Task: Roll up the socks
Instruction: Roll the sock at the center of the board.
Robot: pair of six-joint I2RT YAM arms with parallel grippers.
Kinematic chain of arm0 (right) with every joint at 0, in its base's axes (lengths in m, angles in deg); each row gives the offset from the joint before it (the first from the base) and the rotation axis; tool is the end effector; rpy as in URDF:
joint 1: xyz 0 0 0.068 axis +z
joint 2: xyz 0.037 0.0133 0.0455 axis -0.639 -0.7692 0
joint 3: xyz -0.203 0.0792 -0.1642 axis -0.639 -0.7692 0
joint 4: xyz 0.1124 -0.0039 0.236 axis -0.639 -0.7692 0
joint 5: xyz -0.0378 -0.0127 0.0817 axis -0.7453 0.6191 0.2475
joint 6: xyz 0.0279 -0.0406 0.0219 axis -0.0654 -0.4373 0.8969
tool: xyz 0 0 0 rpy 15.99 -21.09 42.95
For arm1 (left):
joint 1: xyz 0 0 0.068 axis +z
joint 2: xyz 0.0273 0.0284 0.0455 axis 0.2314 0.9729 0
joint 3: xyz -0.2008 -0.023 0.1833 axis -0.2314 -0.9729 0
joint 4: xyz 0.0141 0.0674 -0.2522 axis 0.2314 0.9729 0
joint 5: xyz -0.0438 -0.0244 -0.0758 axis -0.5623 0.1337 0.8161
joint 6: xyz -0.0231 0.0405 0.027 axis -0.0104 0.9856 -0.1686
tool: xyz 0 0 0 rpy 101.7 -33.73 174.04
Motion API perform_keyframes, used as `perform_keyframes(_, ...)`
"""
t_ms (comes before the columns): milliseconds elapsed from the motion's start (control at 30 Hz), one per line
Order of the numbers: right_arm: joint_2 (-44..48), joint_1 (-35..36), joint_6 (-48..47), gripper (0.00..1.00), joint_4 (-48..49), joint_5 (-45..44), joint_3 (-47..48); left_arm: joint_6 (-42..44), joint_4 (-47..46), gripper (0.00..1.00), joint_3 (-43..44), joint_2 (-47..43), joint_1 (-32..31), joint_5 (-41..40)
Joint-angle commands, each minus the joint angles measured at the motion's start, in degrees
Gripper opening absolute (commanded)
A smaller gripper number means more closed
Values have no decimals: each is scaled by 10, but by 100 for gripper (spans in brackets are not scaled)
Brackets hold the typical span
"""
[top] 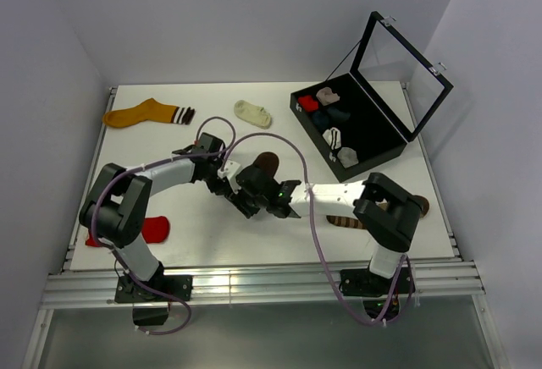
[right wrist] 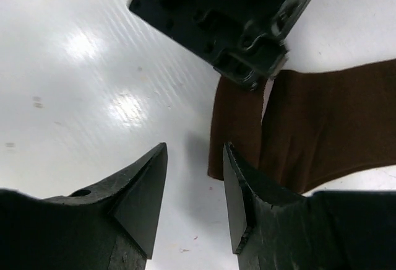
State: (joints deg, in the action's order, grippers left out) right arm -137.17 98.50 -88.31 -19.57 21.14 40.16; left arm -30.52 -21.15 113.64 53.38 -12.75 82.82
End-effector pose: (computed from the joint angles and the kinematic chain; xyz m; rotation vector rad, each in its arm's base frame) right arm 0.1903 0.3128 0.1857 -1.1356 2.0441 0.5065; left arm 0.2855 -0.1467 0.1512 -0.5788 2.7632 -0.6104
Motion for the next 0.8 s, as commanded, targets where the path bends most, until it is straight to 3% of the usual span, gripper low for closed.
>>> perform_keyframes(0, -29, 10, -36, 48, 22, -64, -3, 30, 37, 28, 6, 29, -2, -36)
perform_keyframes(467, -109, 12, -36, 44, 41, -135, -6, 64, 55, 28, 33, 43, -1, -15)
perform_keyframes(767, -61, 11, -36, 44, 49, -141, -16, 79, 62, 28, 38, 52, -1, -14)
